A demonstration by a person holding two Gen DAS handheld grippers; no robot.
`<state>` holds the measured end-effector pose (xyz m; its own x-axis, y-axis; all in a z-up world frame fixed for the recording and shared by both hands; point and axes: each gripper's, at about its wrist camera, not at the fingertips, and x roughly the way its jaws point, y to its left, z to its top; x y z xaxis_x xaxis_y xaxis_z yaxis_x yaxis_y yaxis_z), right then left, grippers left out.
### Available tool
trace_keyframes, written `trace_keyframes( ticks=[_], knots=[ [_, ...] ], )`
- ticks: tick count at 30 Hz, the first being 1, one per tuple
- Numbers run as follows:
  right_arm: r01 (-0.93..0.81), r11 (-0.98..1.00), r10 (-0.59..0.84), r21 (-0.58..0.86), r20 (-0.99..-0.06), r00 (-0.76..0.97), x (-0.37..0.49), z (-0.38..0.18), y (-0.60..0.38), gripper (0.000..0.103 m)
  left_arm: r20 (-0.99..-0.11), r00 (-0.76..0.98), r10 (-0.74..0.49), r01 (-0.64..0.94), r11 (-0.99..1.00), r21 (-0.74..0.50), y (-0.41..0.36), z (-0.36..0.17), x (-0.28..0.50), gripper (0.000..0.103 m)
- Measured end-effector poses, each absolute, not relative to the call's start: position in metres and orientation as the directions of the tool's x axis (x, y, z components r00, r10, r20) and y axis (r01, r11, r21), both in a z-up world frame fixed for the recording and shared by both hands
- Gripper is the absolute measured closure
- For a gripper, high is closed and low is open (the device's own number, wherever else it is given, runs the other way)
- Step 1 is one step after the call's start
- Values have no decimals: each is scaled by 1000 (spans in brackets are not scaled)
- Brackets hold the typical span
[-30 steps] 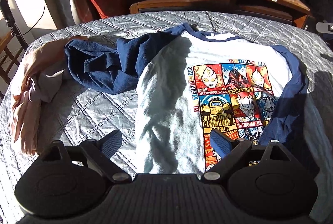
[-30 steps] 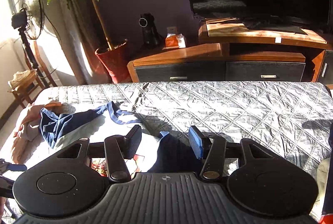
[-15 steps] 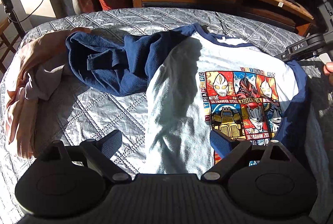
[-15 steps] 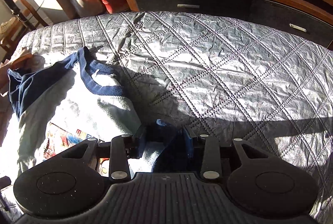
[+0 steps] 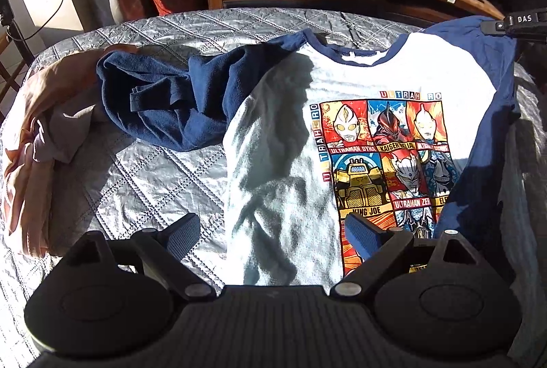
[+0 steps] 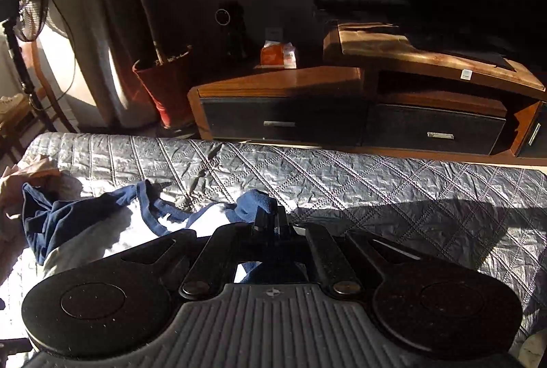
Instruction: Fold clothes
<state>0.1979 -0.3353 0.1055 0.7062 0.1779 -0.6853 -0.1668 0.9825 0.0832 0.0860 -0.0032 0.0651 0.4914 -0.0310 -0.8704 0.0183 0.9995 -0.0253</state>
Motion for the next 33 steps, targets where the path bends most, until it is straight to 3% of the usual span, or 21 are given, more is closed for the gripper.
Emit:
trace_keyframes(
  ticks=[2, 5, 7, 12, 14, 17, 22, 29, 32, 33],
  knots=[
    [-143, 989, 65, -44, -735, 675, 183, 87, -330, 99, -869, 493, -34, 11, 999, -33, -3, 66, 86, 13],
    [-238, 930, -78, -281, -782, 619, 159, 46, -314, 97, -867, 497, -42, 4, 999, -46, -1, 68, 85, 13],
    [-157, 966, -57, -206, -762, 645, 152, 48, -322, 89, -865, 500, -42, 11, 999, -43, 0, 69, 85, 13],
    [-59, 993, -23, -101, -666, 746, 149, 69, -332, 47, -867, 496, -35, 1, 999, -40, 3, 69, 86, 13],
    [-119, 989, 29, -91, -665, 746, 161, 76, -320, 47, -868, 495, -37, 4, 999, -40, 2, 69, 85, 13],
    [-234, 972, 159, -2, -727, 668, 194, 79, -298, 38, -869, 494, -39, 9, 999, -40, 2, 68, 85, 13],
    [-370, 928, 208, -34, -778, 593, 237, 53, -239, 45, -870, 492, -43, 13, 999, -42, 2, 68, 85, 13],
    [-390, 918, 166, -67, -830, 533, 256, 4, -215, 46, -870, 491, -45, -2, 999, -53, 16, 69, 85, 13],
    [-438, 897, 203, -54, -830, 519, 258, 6, -206, 96, -869, 492, -53, -12, 998, -68, 23, 71, 84, 13],
    [-461, 885, 200, -72, -833, 515, 258, 7, -199, 97, -868, 493, -54, -15, 997, -70, 25, 71, 83, 13]
  ],
)
